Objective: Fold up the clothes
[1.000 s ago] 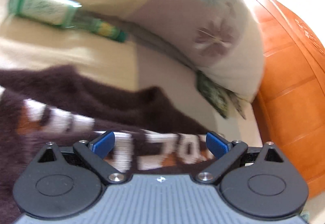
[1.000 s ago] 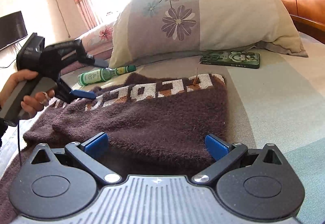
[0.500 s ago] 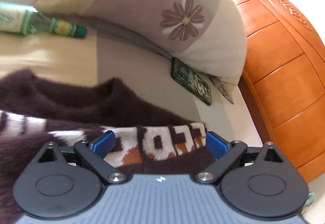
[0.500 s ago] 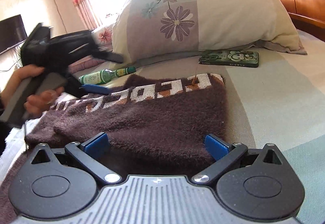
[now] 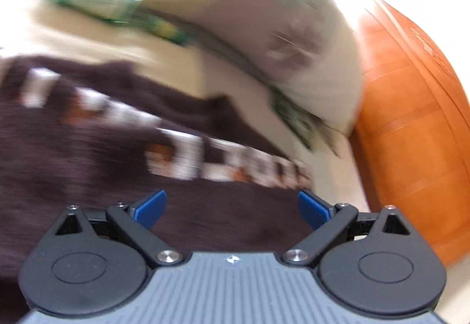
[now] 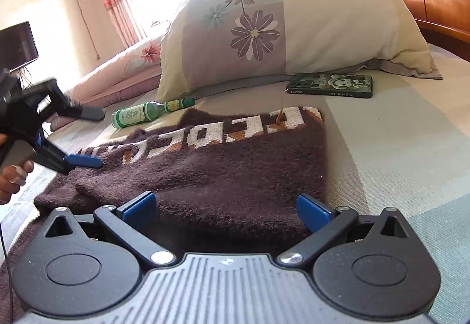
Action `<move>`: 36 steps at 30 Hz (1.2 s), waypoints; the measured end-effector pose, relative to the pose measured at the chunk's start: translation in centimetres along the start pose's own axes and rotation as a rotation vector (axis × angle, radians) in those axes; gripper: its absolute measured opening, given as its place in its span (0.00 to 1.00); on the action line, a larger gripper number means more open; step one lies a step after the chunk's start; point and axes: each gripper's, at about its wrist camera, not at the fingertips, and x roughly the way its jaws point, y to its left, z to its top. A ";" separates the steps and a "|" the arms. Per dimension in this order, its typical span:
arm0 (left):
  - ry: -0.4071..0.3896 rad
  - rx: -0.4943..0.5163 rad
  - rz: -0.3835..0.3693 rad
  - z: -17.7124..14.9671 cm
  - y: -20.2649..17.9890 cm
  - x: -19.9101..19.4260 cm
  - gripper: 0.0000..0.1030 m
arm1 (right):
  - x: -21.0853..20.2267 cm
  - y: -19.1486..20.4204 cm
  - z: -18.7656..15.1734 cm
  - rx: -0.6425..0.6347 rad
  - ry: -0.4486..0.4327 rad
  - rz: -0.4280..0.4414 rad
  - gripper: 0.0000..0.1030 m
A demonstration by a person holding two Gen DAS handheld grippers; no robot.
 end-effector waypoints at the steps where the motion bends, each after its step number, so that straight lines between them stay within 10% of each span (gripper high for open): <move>1: 0.013 0.021 -0.021 -0.3 -0.8 0.7 0.93 | 0.0 0.0 0.0 -0.003 0.000 -0.002 1.00; 9: 0.071 0.022 0.017 -1.9 -1.6 3.8 0.93 | -0.2 -0.2 0.1 0.005 0.004 0.004 1.00; 17: 0.136 0.088 -0.186 -1.6 -7.1 7.9 0.93 | 0.0 0.1 0.0 -0.018 0.009 -0.008 1.00; 21: 0.166 0.103 -0.125 -2.0 -7.5 10.6 0.93 | -0.1 0.0 0.0 -0.013 0.009 -0.003 1.00; 36: 0.120 -0.014 -0.153 -6.4 -2.4 3.5 0.93 | -0.2 -0.1 0.0 -0.011 0.009 -0.002 1.00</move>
